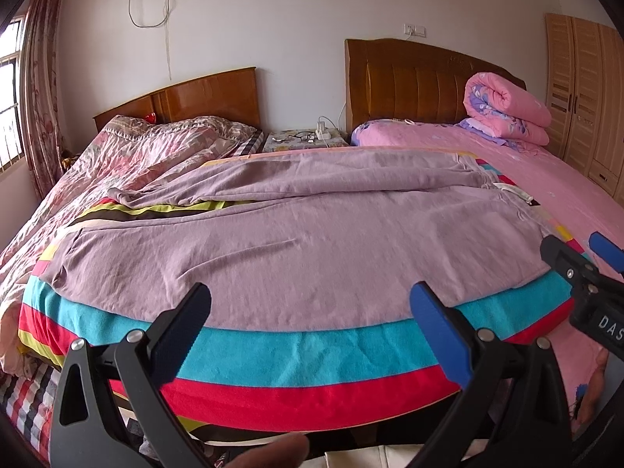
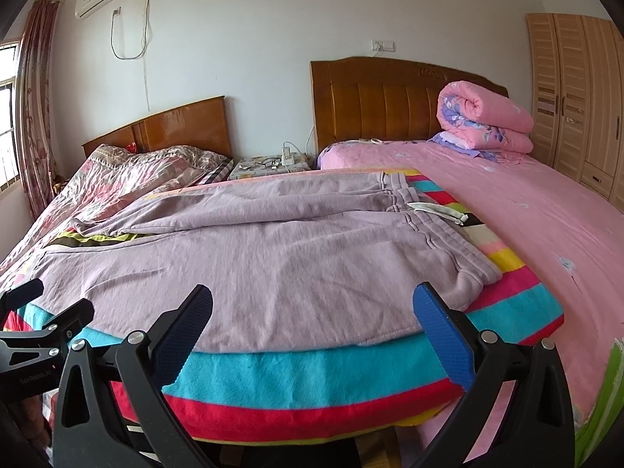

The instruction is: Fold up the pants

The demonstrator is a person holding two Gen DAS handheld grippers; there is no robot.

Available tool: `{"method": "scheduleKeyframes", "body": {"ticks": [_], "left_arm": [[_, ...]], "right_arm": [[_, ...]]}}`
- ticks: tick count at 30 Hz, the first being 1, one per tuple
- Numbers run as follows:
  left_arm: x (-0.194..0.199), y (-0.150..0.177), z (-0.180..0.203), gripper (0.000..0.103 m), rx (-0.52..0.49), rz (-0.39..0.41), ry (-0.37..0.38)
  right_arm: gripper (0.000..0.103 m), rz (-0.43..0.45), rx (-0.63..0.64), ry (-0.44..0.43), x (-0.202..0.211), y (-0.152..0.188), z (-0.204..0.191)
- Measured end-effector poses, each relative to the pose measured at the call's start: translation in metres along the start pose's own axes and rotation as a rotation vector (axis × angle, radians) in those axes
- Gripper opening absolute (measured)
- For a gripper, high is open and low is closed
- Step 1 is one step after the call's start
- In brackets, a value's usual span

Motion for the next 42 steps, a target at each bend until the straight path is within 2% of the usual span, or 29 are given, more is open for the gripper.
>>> {"method": "scheduleKeyframes", "body": {"ticks": [1, 3, 6, 8, 10, 11, 12, 14, 17, 18, 19, 22, 24, 27, 29, 31, 33, 34, 35, 38, 42], "left_arm": [[-0.005, -0.003, -0.002, 0.102, -0.025, -0.015, -0.009], [-0.018, -0.014, -0.010, 0.102, -0.087, -0.035, -0.079], [-0.032, -0.042, -0.033, 0.102, -0.121, -0.008, -0.180], [-0.046, -0.064, -0.052, 0.102, -0.112, -0.008, -0.190], [-0.065, -0.084, -0.072, 0.102, -0.090, -0.053, -0.192], [-0.080, -0.091, -0.082, 0.102, -0.075, -0.099, -0.172], [-0.098, -0.095, -0.090, 0.102, -0.056, -0.163, -0.114], [-0.130, -0.098, -0.101, 0.102, 0.010, -0.255, 0.031], [-0.171, -0.094, -0.111, 0.102, 0.198, -0.341, 0.255], [-0.183, -0.094, -0.113, 0.102, 0.256, -0.342, 0.324], [-0.192, -0.094, -0.113, 0.102, 0.297, -0.331, 0.357], [-0.219, -0.101, -0.124, 0.102, 0.409, -0.281, 0.371], [-0.235, -0.110, -0.126, 0.102, 0.432, -0.256, 0.387], [-0.249, -0.130, -0.129, 0.102, 0.486, -0.168, 0.424], [-0.258, -0.140, -0.128, 0.102, 0.499, -0.156, 0.448], [-0.269, -0.150, -0.122, 0.102, 0.468, -0.182, 0.471], [-0.277, -0.160, -0.119, 0.102, 0.405, -0.193, 0.457], [-0.282, -0.163, -0.119, 0.102, 0.390, -0.203, 0.450], [-0.286, -0.164, -0.120, 0.102, 0.389, -0.216, 0.440], [-0.305, -0.170, -0.121, 0.102, 0.393, -0.253, 0.452], [-0.335, -0.166, -0.116, 0.101, 0.447, -0.348, 0.505]], "right_arm": [[0.099, -0.003, 0.017, -0.001, -0.008, -0.007, 0.000], [0.099, 0.001, 0.058, 0.022, -0.026, -0.025, 0.000], [0.099, -0.006, 0.107, 0.003, -0.059, -0.063, -0.006], [0.099, -0.011, 0.144, -0.013, -0.090, -0.093, -0.015], [0.099, -0.055, 0.175, -0.052, -0.133, -0.120, -0.022], [0.099, -0.109, 0.186, -0.083, -0.159, -0.130, -0.025], [0.099, -0.180, 0.198, -0.139, -0.188, -0.138, -0.030], [0.099, -0.281, 0.235, -0.236, -0.242, -0.151, -0.042], [0.099, -0.382, 0.350, -0.298, -0.319, -0.160, -0.061], [0.099, -0.411, 0.381, -0.299, -0.344, -0.161, -0.066], [0.099, -0.443, 0.412, -0.299, -0.367, -0.161, -0.072], [0.098, -0.473, 0.488, -0.323, -0.415, -0.162, -0.093], [0.097, -0.515, 0.499, -0.378, -0.442, -0.164, -0.105], [0.088, -0.589, 0.517, -0.407, -0.477, -0.160, -0.111], [0.071, -0.662, 0.530, -0.413, -0.493, -0.151, -0.108], [0.069, -0.707, 0.556, -0.420, -0.499, -0.140, -0.108], [0.057, -0.706, 0.541, -0.463, -0.494, -0.139, -0.108], [0.043, -0.703, 0.548, -0.469, -0.492, -0.138, -0.109], [0.032, -0.688, 0.572, -0.466, -0.488, -0.137, -0.111], [0.017, -0.611, 0.655, -0.409, -0.468, -0.135, -0.117], [0.014, -0.403, 0.729, -0.330, -0.407, -0.148, -0.120]]}}
Point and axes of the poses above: each gripper's, at about its wrist camera, not at the fingertips, and x roughly against the way its jaws point, z to its right, y to its underside, the point moved 7 cm from there along -x, roughly the way its jaws point, and after that the axes turned 12 degrees about -x, right-handed, at the moved point
